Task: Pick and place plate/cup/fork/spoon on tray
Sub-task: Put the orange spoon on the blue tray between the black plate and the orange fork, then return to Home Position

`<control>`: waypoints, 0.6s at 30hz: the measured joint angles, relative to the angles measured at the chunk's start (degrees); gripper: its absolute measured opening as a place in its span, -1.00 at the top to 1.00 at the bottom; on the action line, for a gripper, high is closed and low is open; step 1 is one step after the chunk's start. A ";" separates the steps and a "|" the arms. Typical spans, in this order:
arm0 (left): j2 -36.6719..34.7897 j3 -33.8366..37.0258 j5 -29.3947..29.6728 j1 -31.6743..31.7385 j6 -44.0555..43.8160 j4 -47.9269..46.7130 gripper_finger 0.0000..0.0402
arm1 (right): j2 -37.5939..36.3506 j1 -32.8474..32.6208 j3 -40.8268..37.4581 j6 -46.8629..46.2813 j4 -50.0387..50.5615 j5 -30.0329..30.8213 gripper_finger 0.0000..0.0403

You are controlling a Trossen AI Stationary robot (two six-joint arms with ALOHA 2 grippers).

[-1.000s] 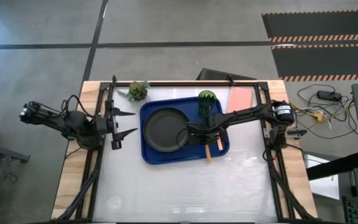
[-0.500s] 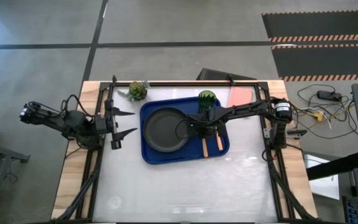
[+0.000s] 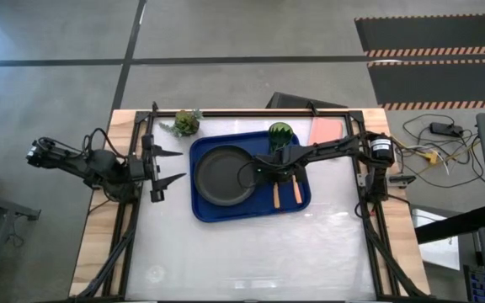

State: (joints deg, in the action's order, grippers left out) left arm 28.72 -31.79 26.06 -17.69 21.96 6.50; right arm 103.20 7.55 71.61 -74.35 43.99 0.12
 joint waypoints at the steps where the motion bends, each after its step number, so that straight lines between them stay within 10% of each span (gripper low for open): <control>1: 0.00 0.00 -0.01 0.00 -0.02 0.00 -0.22 | 0.00 0.00 0.00 0.00 0.00 -0.01 0.48; 13: 0.02 -0.04 -0.01 0.00 -0.02 0.00 -0.22 | -5.23 -0.38 0.00 4.92 0.72 -2.02 0.27; 18: 0.02 -0.04 0.00 0.00 -0.02 -0.14 -0.22 | -10.81 -4.02 -0.07 28.39 -0.82 -0.66 0.30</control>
State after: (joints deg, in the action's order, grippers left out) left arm 28.73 -31.83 26.06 -17.69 21.93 6.36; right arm 92.39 3.54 71.54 -45.96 43.17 -0.54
